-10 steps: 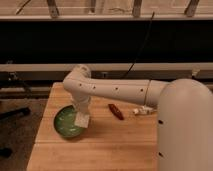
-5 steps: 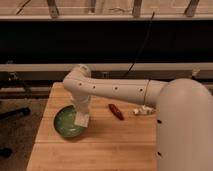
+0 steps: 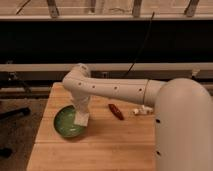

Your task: Place the white sponge in the ceramic bowl

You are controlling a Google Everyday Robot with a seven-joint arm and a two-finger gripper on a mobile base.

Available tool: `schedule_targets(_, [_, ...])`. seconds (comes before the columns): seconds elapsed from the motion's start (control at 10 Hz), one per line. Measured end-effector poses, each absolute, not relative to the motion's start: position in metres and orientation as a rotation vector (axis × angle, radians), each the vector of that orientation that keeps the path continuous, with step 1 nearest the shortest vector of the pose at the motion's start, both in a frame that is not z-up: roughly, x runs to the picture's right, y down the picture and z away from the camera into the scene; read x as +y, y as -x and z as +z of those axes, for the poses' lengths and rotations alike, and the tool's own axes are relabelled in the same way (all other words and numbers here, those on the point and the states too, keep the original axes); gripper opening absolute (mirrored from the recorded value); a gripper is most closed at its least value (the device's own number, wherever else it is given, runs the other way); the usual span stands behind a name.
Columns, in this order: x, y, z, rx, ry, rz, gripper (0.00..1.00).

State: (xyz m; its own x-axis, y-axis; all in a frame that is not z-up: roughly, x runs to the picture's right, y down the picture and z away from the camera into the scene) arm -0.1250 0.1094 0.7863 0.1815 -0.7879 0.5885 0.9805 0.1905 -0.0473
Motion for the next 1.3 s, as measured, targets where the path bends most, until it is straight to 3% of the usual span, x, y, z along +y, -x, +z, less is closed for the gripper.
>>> schedule_targets(0.2, [0.109, 0.126, 0.787, -0.487, 0.457, -1.322, 0.03])
schedule_targets(0.3, [0.109, 0.126, 0.789, -0.493, 0.448, -1.339, 0.11])
schedule_targets(0.7, [0.113, 0.143, 0.785, -0.535, 0.413, -1.401, 0.53])
schedule_targets(1.0, [0.115, 0.156, 0.781, -0.563, 0.389, -1.432, 0.79])
schedule_targets(1.3, [0.113, 0.166, 0.778, -0.588, 0.361, -1.45, 0.8])
